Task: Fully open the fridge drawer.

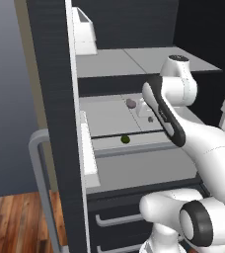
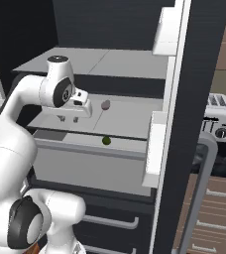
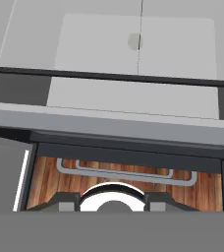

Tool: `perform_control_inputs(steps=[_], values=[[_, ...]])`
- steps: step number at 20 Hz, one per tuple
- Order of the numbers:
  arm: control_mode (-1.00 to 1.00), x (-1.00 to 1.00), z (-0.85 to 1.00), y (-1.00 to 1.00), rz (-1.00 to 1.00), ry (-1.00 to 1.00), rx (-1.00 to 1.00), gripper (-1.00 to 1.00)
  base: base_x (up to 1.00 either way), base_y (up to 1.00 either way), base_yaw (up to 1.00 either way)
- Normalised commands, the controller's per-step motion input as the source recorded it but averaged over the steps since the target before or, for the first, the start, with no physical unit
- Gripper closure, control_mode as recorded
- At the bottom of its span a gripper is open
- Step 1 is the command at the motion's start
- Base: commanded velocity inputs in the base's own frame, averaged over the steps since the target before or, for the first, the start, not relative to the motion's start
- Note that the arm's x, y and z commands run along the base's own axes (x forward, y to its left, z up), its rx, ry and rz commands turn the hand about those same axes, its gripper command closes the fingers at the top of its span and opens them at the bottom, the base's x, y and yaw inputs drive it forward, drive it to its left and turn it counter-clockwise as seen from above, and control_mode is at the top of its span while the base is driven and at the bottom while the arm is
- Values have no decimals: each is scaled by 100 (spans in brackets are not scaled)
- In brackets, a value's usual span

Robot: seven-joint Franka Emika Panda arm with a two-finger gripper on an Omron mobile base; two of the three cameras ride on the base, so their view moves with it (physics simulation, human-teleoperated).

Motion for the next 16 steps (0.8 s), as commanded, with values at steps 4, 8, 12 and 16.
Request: perform_control_inputs(steps=[4,8,12,16], values=[[-100,-10,0,0,0,-8,0,-100,0,0,0],[-100,-19,0,0,0,-13,0,-100,0,0,0],[-100,0,0,0,0,-1,0,-100,0,0,0],[100,-6,0,0,0,0,0,-100,-16,0,0]])
